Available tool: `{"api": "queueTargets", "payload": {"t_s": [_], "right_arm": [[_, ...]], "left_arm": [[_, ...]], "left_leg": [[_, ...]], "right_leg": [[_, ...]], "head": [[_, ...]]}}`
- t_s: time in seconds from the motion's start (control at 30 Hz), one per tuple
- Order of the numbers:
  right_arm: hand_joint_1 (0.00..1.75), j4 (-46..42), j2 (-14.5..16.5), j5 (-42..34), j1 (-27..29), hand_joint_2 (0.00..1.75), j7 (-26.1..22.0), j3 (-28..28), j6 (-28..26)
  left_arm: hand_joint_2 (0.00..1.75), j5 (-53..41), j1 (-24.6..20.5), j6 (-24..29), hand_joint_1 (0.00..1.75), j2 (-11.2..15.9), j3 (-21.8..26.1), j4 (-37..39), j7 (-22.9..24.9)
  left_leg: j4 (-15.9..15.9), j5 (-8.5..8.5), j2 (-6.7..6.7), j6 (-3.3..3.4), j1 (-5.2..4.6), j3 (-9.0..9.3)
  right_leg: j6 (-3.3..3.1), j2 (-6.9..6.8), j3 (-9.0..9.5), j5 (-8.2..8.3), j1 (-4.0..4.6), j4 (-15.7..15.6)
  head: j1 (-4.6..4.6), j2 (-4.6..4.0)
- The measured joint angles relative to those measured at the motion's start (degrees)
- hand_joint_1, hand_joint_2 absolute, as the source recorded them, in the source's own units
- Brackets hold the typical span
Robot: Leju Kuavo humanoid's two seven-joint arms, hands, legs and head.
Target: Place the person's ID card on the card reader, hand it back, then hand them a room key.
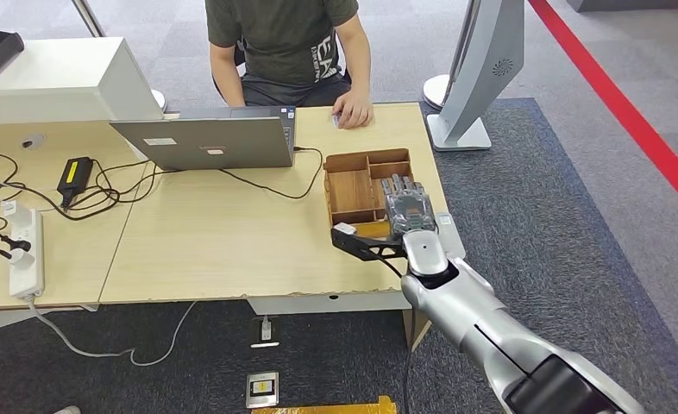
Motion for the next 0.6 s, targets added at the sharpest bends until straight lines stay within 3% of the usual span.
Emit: {"api": "queueTargets", "payload": {"t_s": [0.37, 0.4, 0.5, 0.53, 0.6], "right_arm": [[0.02, 0.53, -0.98, 0.68, 0.09, 1.75, 1.48, -0.08, 1.96], [0.20, 0.59, -1.13, 0.45, 0.11, 1.75, 1.48, -0.17, 2.08], [1.46, 0.71, -1.51, 0.04, 0.14, 1.75, 1.39, -0.40, 2.08], [1.71, 0.72, -1.63, -0.14, 0.16, 1.75, 1.24, -0.45, 2.03], [1.75, 0.73, -1.83, -0.78, 0.22, 1.75, 0.65, -0.61, 1.87]], "left_arm": [[0.00, -0.25, 0.00, -0.26, 0.00, 0.02, 0.00, 0.00, -0.72], [0.00, -0.25, 0.00, -0.25, 0.00, 0.03, 0.00, 0.00, -0.72], [0.00, -0.27, 0.01, -0.27, 0.00, 0.05, 0.00, 0.00, -0.73], [0.00, -0.31, 0.01, -0.31, 0.00, 0.07, 0.00, 0.00, -0.72], [0.00, -0.40, 0.00, -0.40, 0.00, 0.09, 0.00, 0.00, -0.64]], "left_leg": [[0.00, 0.00, 0.00, 0.00, 0.00, 0.00], [0.00, 0.00, 0.00, 0.00, 0.00, 0.00], [0.00, 0.00, 0.00, 0.00, 0.00, 0.00], [0.00, 0.00, 0.00, 0.00, 0.00, 0.00], [0.00, 0.00, 0.01, 0.00, 0.00, 0.01]], "right_leg": [[0.00, 0.00, 0.00, 0.00, 0.00, 0.00], [0.00, 0.00, 0.00, 0.00, 0.00, 0.00], [0.00, 0.00, 0.00, 0.00, 0.00, -0.01], [0.00, 0.00, 0.00, 0.00, 0.00, -0.01], [0.00, 0.00, 0.00, 0.00, 0.00, 0.00]], "head": [[0.00, 0.00], [0.00, 0.00], [0.01, 0.00], [0.01, 0.00], [0.00, 0.00]]}}
